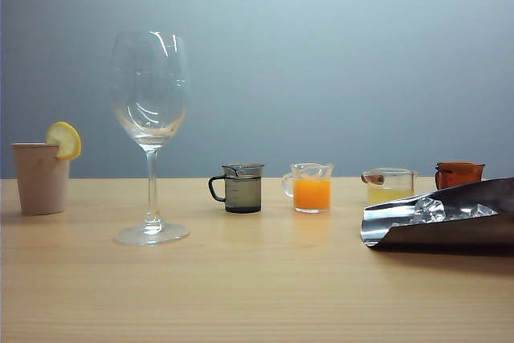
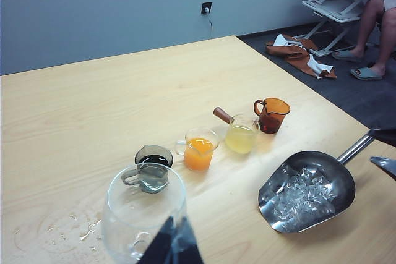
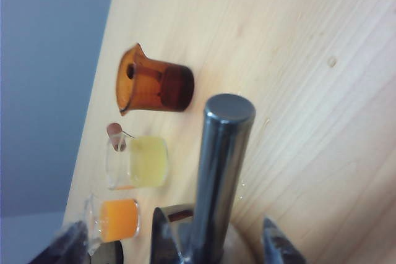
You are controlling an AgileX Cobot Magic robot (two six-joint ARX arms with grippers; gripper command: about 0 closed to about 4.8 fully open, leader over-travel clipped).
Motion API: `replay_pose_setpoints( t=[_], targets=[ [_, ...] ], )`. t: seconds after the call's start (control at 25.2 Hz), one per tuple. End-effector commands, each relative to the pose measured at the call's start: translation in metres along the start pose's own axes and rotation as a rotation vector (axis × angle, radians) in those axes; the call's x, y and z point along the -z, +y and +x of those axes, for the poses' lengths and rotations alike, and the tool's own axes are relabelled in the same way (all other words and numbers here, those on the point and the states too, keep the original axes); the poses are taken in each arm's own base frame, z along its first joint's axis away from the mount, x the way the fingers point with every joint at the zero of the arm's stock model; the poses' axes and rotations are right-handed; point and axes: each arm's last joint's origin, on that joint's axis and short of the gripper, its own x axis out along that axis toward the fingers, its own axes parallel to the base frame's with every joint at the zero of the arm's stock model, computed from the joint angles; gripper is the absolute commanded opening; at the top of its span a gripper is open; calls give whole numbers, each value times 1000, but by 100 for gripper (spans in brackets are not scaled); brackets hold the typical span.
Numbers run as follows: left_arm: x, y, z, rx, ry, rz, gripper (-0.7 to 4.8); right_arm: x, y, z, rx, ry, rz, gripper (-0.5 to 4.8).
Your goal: Pick up the ice scoop on the desk filled with ice cubes, pour the ice into the goblet, and finally put the scoop back on the table.
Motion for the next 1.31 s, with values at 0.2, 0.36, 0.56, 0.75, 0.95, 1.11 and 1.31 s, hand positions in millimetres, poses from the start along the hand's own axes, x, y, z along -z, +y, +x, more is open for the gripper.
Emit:
replay_pose_setpoints(
  t=[0.2,0.36,0.56,0.75,0.95,1.11,1.31],
  targets=[
    [-3,0,1,-2,-19,8,-6,-8,-3,29,-44,19,-11,369],
    [-3,0,1,-2,-19,8,-6,-8,-7,38,-46,48,-6,369],
    [-3,0,1,-3,-18,8,-6,-9,-12,45,-42,56,-22,368],
    [-3,1,2,-2,-21,9,-6,-9,-14,49,-43,56,-45,368],
    [-3,1,4,-3,-16,8,-6,-10,-17,56,-49,53,-52,368],
    [-3,1,6,-3,-16,8,-6,-10,-20,61,-57,48,-55,363],
    [-3,1,6,-3,-16,8,-6,-11,-22,64,-63,49,-57,355]
  ],
)
